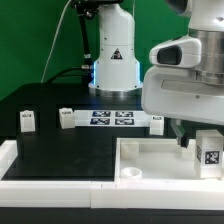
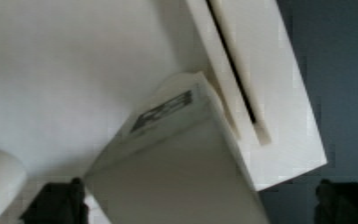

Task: Assemble one leg

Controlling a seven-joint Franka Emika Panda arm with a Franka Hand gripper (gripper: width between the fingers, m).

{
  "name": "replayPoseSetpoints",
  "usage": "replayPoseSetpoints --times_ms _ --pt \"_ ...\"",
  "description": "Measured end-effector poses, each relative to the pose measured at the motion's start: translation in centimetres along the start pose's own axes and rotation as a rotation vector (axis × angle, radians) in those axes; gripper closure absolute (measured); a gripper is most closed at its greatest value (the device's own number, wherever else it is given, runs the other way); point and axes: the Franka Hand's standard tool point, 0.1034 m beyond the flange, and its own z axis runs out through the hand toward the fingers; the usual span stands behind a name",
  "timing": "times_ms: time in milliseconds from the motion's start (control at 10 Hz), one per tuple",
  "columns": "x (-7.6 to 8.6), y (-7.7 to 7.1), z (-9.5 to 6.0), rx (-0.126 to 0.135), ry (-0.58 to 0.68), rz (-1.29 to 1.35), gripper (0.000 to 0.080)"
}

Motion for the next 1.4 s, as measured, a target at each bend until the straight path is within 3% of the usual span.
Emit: replayPoseSetpoints --times_ms 400,600,800,900,1000,1300,1400 --pt "0.22 0.45 0.00 -0.009 0.002 -0.370 0.0151" --pt "0.21 0.47 0.05 -0.009 0.001 -0.333 0.0177" --pt "0.20 0.47 0.09 -0.009 0.001 -0.282 0.0450" --pt "0.22 0.51 0.11 -0.009 0.001 -0.278 0.0450" --pt "0.28 0.59 0.19 -0.006 -0.001 -0.207 0.0511" --pt "0.20 0.61 0.45 0.001 -0.026 0.231 0.0511" --pt "0.28 0.70 0.43 -0.008 -0.035 0.363 0.0511"
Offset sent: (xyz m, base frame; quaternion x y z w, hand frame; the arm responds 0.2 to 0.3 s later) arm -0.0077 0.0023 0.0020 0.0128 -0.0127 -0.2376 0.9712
